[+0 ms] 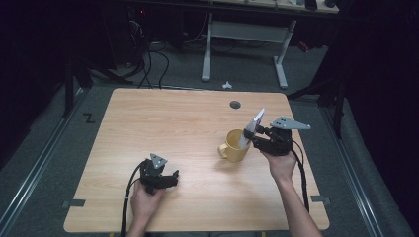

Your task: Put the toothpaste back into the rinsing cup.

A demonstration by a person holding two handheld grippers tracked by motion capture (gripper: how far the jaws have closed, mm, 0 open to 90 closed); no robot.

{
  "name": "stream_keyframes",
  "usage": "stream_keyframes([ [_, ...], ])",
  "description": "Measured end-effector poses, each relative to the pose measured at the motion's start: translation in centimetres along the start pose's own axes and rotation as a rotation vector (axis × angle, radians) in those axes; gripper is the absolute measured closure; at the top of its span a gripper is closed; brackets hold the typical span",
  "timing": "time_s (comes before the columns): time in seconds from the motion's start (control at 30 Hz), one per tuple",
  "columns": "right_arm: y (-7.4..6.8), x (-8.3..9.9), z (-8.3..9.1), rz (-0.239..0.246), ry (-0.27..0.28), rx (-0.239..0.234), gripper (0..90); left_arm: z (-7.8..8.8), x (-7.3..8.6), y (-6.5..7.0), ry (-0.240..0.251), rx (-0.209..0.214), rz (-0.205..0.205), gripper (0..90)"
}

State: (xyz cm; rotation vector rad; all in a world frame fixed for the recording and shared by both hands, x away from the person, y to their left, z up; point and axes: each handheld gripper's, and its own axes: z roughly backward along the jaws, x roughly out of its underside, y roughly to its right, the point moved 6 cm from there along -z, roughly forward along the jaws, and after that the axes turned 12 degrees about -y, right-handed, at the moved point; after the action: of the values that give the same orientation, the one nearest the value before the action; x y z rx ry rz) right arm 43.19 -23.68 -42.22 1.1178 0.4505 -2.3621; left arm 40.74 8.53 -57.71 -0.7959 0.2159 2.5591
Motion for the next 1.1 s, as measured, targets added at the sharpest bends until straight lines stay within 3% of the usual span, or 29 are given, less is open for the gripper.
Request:
stream_keyframes([
  [0.53, -0.5, 0.5, -1.7, 0.021, -0.056, -0.002, 54.8, 0.0, 0.0, 0.0, 0.000, 0.000, 0.000, 15.7],
  [0.93, -0.2, 1.6, -3.0, -0.005, -0.092, -0.012, 54.8, 0.0, 0.0, 0.0, 0.000, 0.000, 0.000, 15.7],
  [1.1, -0.4, 1.7, -3.3, 0.006, -0.106, -0.010, 54.8, 0.0, 0.0, 0.0, 0.000, 0.000, 0.000, 15.7],
])
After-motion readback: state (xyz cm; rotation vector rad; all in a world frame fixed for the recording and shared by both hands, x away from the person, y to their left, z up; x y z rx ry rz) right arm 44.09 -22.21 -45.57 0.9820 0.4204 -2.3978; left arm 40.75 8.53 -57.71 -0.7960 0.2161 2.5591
